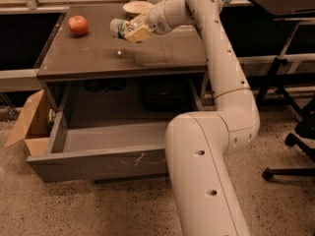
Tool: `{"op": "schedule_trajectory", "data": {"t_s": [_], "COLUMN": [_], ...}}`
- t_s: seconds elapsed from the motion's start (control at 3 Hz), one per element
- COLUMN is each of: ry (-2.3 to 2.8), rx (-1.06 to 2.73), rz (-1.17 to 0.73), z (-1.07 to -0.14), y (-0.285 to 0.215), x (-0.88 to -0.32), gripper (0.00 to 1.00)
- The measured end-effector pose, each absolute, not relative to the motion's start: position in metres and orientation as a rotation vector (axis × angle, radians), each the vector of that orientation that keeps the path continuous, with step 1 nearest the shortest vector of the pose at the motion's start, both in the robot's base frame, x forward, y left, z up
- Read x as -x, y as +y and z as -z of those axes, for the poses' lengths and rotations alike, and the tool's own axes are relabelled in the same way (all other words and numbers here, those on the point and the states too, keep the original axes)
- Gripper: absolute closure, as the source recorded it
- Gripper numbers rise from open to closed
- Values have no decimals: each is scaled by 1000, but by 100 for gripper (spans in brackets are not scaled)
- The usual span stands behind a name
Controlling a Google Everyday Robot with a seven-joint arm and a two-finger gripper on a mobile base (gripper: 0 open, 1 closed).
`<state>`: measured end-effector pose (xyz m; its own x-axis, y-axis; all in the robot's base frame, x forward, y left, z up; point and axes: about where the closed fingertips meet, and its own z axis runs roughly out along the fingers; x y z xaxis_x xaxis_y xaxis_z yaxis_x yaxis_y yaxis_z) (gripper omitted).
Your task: Place 7up can into top drawer
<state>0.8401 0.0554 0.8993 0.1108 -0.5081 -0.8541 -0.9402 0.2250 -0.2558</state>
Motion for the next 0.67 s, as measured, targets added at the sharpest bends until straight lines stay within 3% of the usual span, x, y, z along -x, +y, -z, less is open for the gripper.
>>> {"op": "schedule_trajectory", "data": {"t_s": [0.67], "ry": [1512], "rx": [1421], "rz": [-752], "z": [-901], "y": [69], "x": [-808], "gripper": [100]}}
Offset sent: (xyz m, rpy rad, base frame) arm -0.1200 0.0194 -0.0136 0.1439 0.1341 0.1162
